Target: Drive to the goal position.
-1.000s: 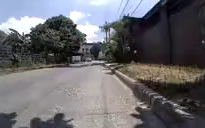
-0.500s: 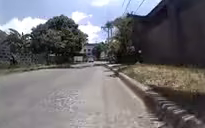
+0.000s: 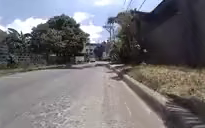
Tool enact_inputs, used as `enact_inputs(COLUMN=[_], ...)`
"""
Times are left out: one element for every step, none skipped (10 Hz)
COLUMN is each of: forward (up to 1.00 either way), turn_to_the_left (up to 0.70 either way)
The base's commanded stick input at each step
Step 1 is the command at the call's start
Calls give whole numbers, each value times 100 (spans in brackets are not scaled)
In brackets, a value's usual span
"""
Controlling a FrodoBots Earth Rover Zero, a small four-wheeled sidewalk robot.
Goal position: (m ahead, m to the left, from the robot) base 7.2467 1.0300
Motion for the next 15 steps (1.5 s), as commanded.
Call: enact_inputs(forward=[98, 98, 98, 98, 98, 98, 98, 98, 98, 98, 98, 98, 98, 98, 98], turn_to_the_left=[0, 0, 0, 0, 0, 0, 0, 0, 0, 0, 0, 0, 0, 0, 0])
